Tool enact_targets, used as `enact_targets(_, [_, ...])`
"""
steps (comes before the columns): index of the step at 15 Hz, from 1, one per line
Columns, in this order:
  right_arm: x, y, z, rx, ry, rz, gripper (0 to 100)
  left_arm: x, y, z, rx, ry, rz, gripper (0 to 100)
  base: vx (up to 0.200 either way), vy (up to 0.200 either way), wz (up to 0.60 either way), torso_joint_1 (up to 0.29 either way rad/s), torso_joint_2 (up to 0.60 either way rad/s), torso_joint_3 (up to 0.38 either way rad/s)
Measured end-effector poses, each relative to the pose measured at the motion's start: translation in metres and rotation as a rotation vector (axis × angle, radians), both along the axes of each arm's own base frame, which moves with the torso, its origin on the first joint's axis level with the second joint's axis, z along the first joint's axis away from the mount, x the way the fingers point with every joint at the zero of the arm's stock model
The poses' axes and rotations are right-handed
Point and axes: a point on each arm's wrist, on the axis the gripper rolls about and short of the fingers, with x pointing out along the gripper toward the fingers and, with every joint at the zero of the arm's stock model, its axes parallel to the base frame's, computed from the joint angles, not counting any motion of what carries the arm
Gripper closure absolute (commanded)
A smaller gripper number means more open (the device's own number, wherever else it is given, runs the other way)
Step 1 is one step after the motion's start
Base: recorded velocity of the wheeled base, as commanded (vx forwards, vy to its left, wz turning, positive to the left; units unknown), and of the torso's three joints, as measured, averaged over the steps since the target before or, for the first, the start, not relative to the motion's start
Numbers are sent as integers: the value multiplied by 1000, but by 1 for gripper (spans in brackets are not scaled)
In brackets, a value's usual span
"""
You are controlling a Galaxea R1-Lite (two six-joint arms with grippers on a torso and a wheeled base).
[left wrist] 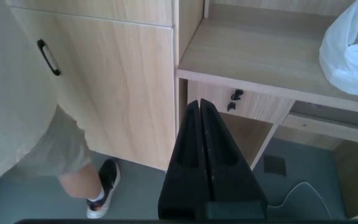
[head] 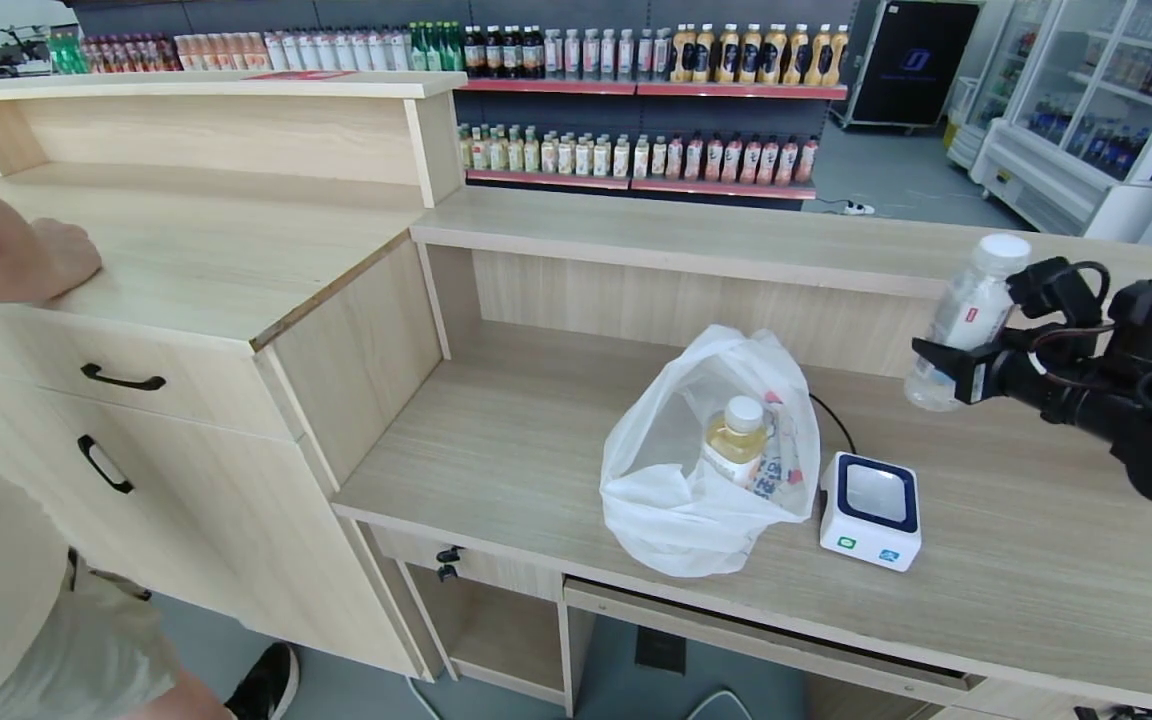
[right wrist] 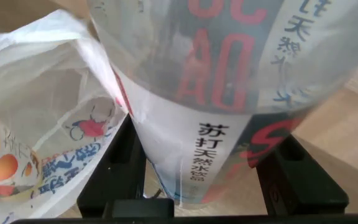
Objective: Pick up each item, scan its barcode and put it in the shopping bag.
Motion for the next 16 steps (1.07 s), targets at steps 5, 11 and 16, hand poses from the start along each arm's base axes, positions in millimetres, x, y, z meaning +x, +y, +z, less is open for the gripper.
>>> enact_targets(5, [-56, 12, 1, 96, 45, -232, 100, 0, 0, 0, 0, 0, 0, 100, 0, 0, 0, 0, 0, 0])
enact_targets(11, [-67, 18, 9, -8, -4, -357, 100, 0, 0, 0, 0, 0, 0, 100, 0, 0, 100, 1, 0, 0])
enact_targets(16, [-63, 25, 12, -3, -29, -330, 100, 0, 0, 0, 0, 0, -1, 100, 0, 0, 360, 1, 1, 0])
